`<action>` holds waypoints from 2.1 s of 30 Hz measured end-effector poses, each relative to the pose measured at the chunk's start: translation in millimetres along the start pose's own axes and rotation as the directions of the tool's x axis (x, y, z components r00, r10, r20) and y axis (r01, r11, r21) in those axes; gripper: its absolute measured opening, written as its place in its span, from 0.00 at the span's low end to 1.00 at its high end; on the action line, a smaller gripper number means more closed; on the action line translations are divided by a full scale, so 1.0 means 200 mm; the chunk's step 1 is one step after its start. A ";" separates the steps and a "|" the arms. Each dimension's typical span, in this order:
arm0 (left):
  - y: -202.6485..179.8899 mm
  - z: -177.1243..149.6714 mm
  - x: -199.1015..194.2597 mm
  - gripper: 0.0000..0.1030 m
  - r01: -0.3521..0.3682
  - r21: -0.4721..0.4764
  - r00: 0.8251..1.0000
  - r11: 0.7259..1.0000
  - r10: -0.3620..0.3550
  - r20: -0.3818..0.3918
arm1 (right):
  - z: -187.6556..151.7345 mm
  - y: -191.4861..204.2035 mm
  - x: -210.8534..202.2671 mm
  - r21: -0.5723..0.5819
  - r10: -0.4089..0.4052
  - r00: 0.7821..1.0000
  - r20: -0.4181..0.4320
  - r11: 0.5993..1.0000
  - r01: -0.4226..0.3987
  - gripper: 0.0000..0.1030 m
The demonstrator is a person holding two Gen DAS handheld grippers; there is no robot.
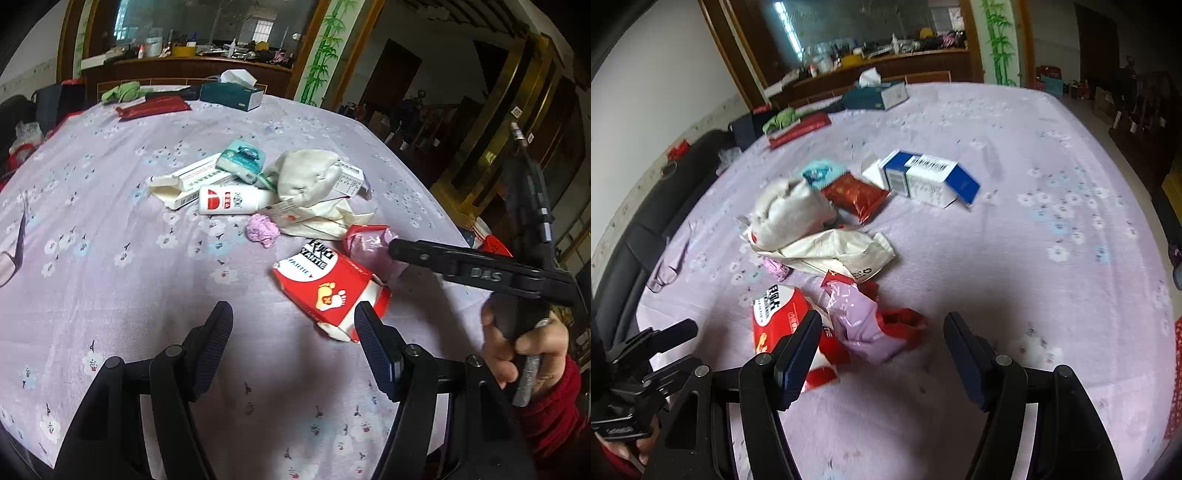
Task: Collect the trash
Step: 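Grasp the pink wrapper with the right tool while the left tool grasps the red YANTIE packet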
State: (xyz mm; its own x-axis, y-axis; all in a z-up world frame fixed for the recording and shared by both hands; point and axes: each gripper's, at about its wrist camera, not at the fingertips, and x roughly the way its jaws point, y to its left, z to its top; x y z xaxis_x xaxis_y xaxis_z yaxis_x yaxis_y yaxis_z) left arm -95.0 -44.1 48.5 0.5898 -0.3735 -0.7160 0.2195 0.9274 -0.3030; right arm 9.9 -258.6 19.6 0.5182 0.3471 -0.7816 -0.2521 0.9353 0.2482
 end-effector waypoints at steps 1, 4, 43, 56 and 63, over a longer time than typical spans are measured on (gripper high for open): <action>0.01 0.00 0.01 0.65 0.004 -0.004 1.000 1.000 -0.004 -0.003 | 0.00 0.01 0.03 -0.003 0.002 1.000 -0.011 1.000 -0.002 0.70; 0.04 -0.01 0.01 0.65 0.014 -0.011 1.000 1.000 -0.014 -0.009 | -0.01 0.02 0.07 0.003 -0.010 1.000 -0.027 1.000 0.010 0.54; -0.22 -0.02 0.20 0.47 -0.140 0.100 0.990 0.985 0.139 0.013 | -0.31 -0.03 -0.38 0.116 0.074 0.982 0.176 0.989 -0.095 0.43; -0.40 0.04 0.12 0.47 -0.086 0.196 0.994 0.977 0.070 0.088 | -0.32 -0.10 -0.44 0.150 0.000 0.976 0.218 0.988 -0.033 0.42; -0.44 0.05 0.14 0.47 -0.061 0.211 0.996 0.976 0.045 0.079 | -0.33 -0.13 -0.47 0.177 -0.019 0.973 0.230 0.984 -0.022 0.42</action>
State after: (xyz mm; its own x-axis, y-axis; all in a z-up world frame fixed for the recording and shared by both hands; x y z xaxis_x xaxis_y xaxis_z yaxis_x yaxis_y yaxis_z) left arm -90.3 -136.3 62.6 0.6583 -0.3283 -0.6774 0.3419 0.9321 -0.1195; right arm -87.3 -320.6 48.9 0.6973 0.3354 -0.6334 -0.1153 0.9248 0.3627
